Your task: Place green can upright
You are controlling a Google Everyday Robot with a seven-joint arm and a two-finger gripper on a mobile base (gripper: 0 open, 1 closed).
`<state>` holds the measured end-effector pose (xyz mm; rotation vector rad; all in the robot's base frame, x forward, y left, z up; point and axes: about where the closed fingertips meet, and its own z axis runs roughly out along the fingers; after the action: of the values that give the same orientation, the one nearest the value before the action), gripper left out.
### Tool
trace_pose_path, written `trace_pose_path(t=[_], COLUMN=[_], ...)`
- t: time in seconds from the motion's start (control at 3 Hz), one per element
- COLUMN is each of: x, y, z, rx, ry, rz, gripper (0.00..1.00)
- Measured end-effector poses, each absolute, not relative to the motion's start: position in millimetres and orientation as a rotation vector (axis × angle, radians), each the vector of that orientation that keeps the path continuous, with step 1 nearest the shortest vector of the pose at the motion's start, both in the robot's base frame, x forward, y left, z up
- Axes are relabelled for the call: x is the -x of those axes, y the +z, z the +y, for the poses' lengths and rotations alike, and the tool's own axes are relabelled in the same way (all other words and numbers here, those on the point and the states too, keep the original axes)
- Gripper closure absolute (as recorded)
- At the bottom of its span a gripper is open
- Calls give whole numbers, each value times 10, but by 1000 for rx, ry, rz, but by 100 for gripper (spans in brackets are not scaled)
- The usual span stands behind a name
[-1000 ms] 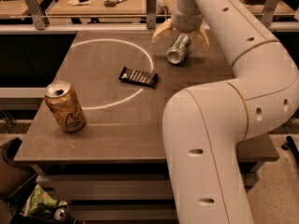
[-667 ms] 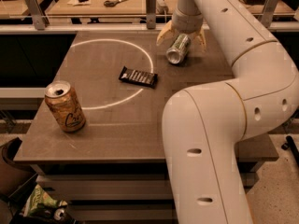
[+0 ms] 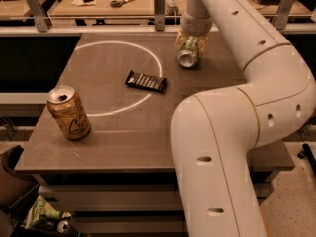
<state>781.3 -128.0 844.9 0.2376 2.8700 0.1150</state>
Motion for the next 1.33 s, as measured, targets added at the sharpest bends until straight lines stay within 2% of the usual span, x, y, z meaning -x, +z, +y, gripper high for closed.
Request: trace_pose_path(t=[0.33,0.67,1.33], x=[-7848,-7872,-7920], y=[8417,8395,8403], z=[-1268,-1259,-1286], rx=[-236,-235,-252], ry=[119,121,126], rz=[2864,2860,2839], gripper=[85,100,100])
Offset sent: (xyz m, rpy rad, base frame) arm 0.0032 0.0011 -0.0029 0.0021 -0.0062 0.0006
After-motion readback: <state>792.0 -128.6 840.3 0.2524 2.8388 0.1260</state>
